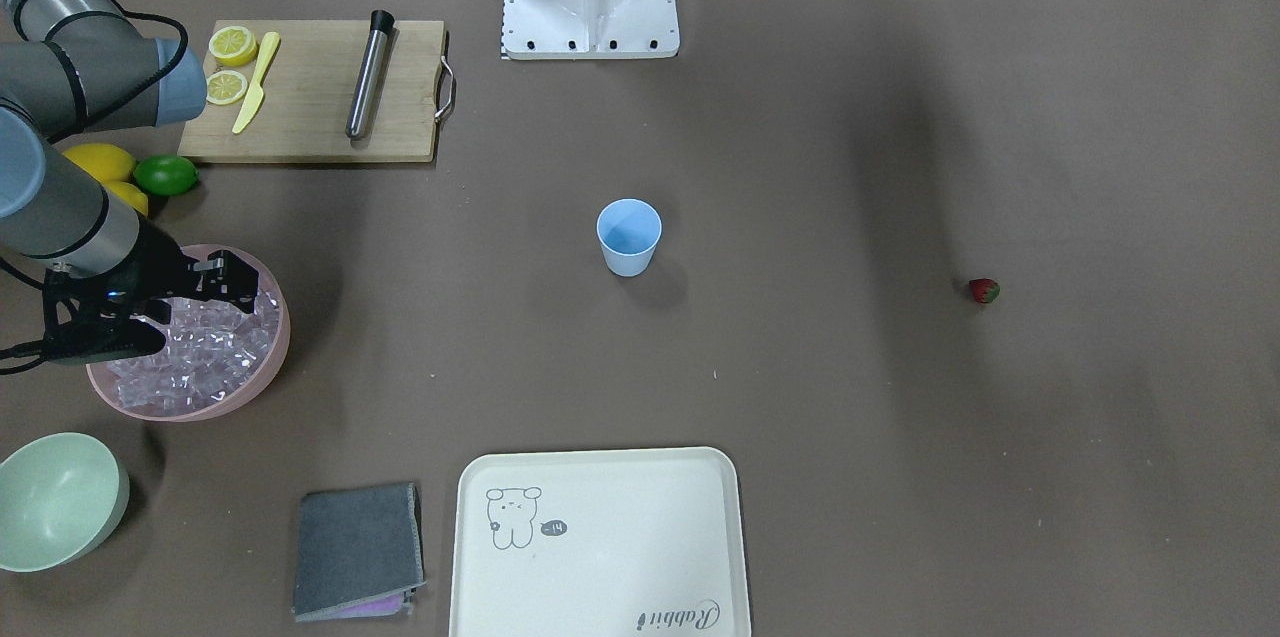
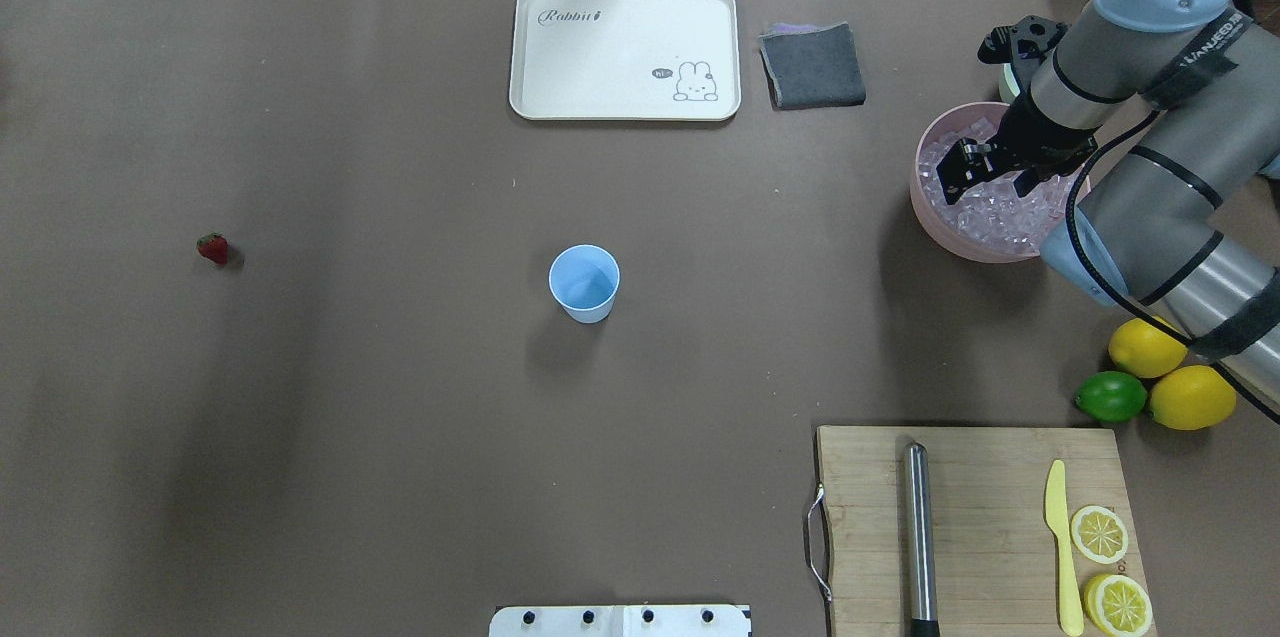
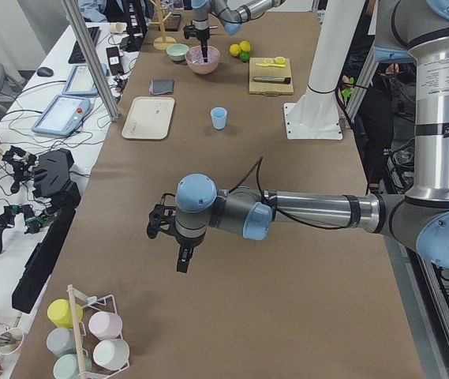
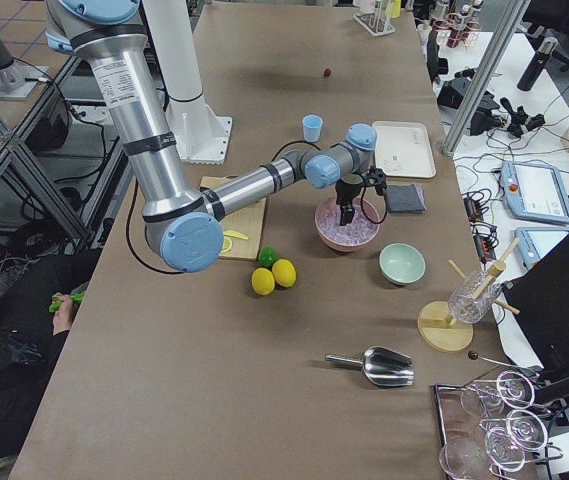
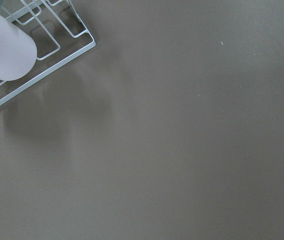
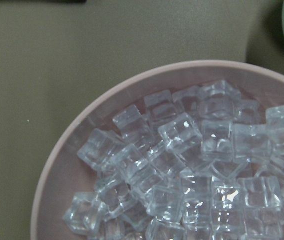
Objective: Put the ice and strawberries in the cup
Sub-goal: 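Lower the right gripper into the ice and grasp an ice cube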
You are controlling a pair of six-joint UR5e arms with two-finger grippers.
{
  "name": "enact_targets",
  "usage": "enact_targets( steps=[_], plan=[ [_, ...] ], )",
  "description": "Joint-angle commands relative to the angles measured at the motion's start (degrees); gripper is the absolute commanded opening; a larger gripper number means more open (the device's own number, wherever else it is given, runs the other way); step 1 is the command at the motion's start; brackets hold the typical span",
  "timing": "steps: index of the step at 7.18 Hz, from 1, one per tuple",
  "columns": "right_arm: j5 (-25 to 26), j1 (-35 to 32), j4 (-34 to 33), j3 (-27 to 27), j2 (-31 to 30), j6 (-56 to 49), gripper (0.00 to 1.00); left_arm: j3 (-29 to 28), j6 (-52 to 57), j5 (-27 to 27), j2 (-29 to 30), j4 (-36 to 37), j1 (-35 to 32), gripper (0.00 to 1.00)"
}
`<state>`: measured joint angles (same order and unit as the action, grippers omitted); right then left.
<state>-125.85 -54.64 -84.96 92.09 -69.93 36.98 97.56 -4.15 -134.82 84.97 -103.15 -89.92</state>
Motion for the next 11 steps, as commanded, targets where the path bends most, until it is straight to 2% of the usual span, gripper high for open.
enact_targets(
  steps=[1,3,6,7,8,10,11],
  plan=[
    [0.34,0.67,0.05,-0.94,0.23,-0.15,0.89,0.08,0.02,-0.09,-0.07,-0.03,0.01,0.98],
    [0.34,0.85,2.32,-2.35,0.32,0.03,0.81,-0.09,0.11,0.0,0.02,-0.03,0.18,0.98],
    [0.87,0.85,2.87,-3.06,0.32,-0.06,0.79,-0.09,0.28,-0.09,0.02,-0.03,0.18,0.98],
    [0.96,0.85,2.95,-3.06,0.4,-0.15,0.72,-0.09,0.28,-0.09,0.02,-0.03,0.18,0.98],
    [0.96,0.85,2.95,-3.06,0.4,-0.24,0.64,-0.09,0.28,-0.09,0.02,-0.03,0.18,0.98],
    [0.96,0.68,2.95,-3.06,0.4,-1.19,0.27,0.0,0.28,-0.18,0.02,-0.12,0.18,0.98],
    [0.96,0.07,2.95,-2.97,0.4,-1.29,0.13,0.0,0.2,-0.18,0.02,-0.12,0.18,0.98]
  ],
)
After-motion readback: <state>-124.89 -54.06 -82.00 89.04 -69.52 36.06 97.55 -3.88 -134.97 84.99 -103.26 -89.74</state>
